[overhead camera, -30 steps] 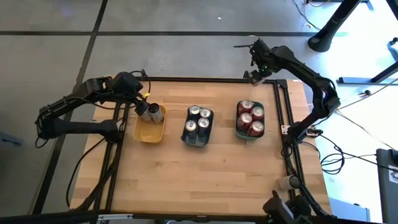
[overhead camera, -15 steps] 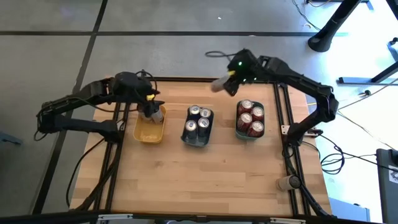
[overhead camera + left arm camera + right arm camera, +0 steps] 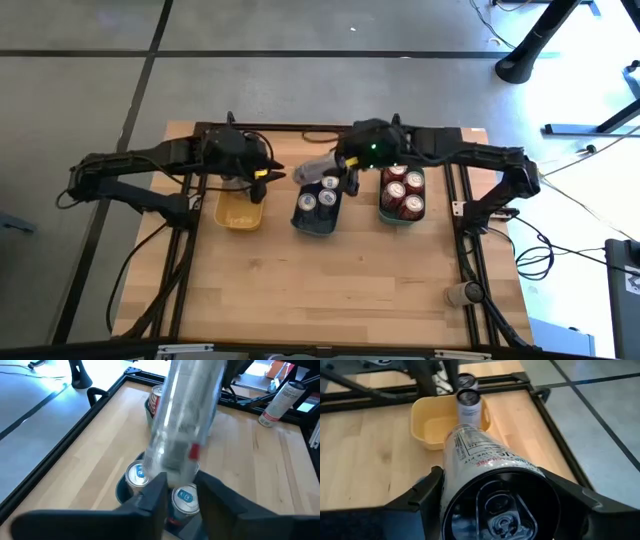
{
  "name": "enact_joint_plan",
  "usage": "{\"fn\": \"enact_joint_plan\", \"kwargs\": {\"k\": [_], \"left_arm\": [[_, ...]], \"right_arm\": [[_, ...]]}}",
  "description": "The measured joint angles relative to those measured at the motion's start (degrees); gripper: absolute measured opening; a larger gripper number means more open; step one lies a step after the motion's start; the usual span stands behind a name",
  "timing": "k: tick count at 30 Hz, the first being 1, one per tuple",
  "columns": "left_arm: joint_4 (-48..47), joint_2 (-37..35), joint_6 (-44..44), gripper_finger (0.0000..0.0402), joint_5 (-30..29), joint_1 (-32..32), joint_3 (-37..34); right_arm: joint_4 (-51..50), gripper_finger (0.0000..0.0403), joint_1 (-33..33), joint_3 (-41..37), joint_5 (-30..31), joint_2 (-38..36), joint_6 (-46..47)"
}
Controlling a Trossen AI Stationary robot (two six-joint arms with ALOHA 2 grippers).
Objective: Sort soda cans
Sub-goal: Put the white pink soda can into yellow bin
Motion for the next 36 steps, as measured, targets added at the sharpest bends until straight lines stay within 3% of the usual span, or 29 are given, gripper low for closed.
{"fn": "enact_joint_plan", "kwargs": {"k": [8, 36], "left_arm": [[-0.2, 1.0, 0.7, 0.0005, 0.0, -1.4, 0.0], [-1.3, 1.2, -0.5, 0.0002, -0.1, -3.5, -3.7]], "right_arm": [[6.4, 0.0255, 3.4, 0.0, 0.2, 2.1, -1.4], [24.6, 0.0254, 3.7, 0.0, -2.6, 7.9, -1.4]]}}
